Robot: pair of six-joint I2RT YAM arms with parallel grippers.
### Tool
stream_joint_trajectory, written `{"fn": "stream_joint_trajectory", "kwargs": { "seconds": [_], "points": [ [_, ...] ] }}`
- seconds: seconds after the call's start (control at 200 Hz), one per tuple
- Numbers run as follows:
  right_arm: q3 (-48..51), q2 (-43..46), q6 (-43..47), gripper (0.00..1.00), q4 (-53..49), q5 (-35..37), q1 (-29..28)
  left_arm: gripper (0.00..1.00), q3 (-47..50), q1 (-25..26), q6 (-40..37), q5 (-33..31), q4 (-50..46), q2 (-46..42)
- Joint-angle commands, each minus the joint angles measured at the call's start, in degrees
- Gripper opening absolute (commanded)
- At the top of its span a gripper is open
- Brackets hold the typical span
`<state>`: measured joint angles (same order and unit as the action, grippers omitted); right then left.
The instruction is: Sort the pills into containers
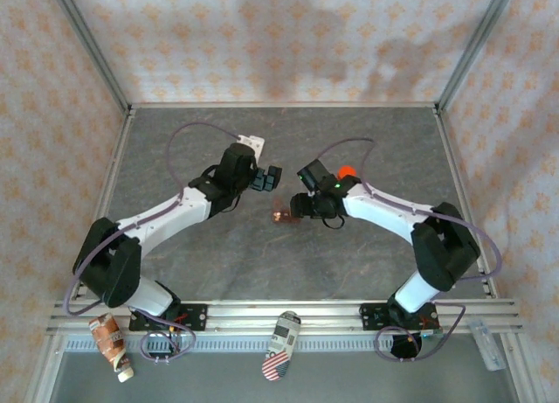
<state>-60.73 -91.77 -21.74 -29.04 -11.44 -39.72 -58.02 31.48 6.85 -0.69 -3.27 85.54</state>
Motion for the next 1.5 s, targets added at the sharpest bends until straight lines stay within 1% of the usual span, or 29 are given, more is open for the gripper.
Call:
{"fn": "stream_joint_trajectory", "kwargs": {
  "seconds": [0.0, 0.18, 0.26, 0.295, 0.35, 0.395, 0.445, 0.47, 0.53, 0.55, 0.906, 1.256, 1.381, 1.491],
  "points": [
    [-0.09, -1.64, -1.35, 0.67, 2.73, 2.71, -0.44, 1.0, -3.28, -0.63, 2.15, -0.2, -7.08, 2.16],
    [-1.13, -4.62, -1.32, 0.65, 3.53, 2.98, -0.45, 0.92, -3.9, -1.21, 3.39, 0.75, -7.42, 4.23],
    [-1.62, -5.48, -1.14, 0.64, 3.64, 3.48, -0.44, 0.85, -4.15, -1.72, 4.17, 1.25, -7.54, 4.85],
    [-1.95, -5.94, -1.04, 0.63, 3.64, 3.46, -0.44, 0.79, -4.35, -1.92, 4.3, 1.58, -7.78, 5.13],
    [-2.17, -6.55, -1.03, 0.62, 3.72, 3.12, -0.48, 0.68, -4.89, -2.12, 4.54, 2.1, -8.2, 5.7],
    [-2.29, -6.98, -1.05, 0.61, 3.94, 2.78, -0.44, 0.55, -5.29, -2.29, 4.57, 2.5, -8.74, 6.18],
    [-2.44, -7.39, -1.04, 0.6, 3.99, 2.57, -0.44, 0.36, -5.63, -2.39, 4.76, 2.7, -9.04, 6.63],
    [-2.54, -7.53, -0.96, 0.6, 3.91, 2.65, -0.44, 0.25, -5.64, -2.39, 4.83, 2.83, -9.04, 6.74],
    [-2.55, -7.78, -0.87, 0.59, 3.9, 2.71, -0.44, 0.05, -5.71, -2.39, 5.0, 3.06, -8.95, 7.14],
    [-2.49, -7.81, -0.87, 0.59, 3.98, 2.74, -0.45, 0.0, -5.85, -2.36, 4.97, 3.26, -8.93, 7.22],
    [-1.91, -9.57, -0.93, 0.56, 4.25, 2.8, -0.46, 0.0, -11.45, -2.36, 5.24, 7.02, -13.72, 11.99],
    [-1.23, -9.66, -1.36, 0.55, 4.43, 3.21, -0.44, 0.0, -20.31, -2.39, 6.24, 13.41, -21.39, 21.13],
    [-1.23, -9.83, -1.54, 0.55, 4.43, 3.25, -0.44, 0.0, -21.78, -2.35, 6.64, 15.02, -22.72, 23.37],
    [-1.32, -10.18, -1.8, 0.55, 4.41, 3.33, -0.44, 0.0, -21.87, -2.39, 6.85, 14.97, -22.92, 23.52]
  ]
}}
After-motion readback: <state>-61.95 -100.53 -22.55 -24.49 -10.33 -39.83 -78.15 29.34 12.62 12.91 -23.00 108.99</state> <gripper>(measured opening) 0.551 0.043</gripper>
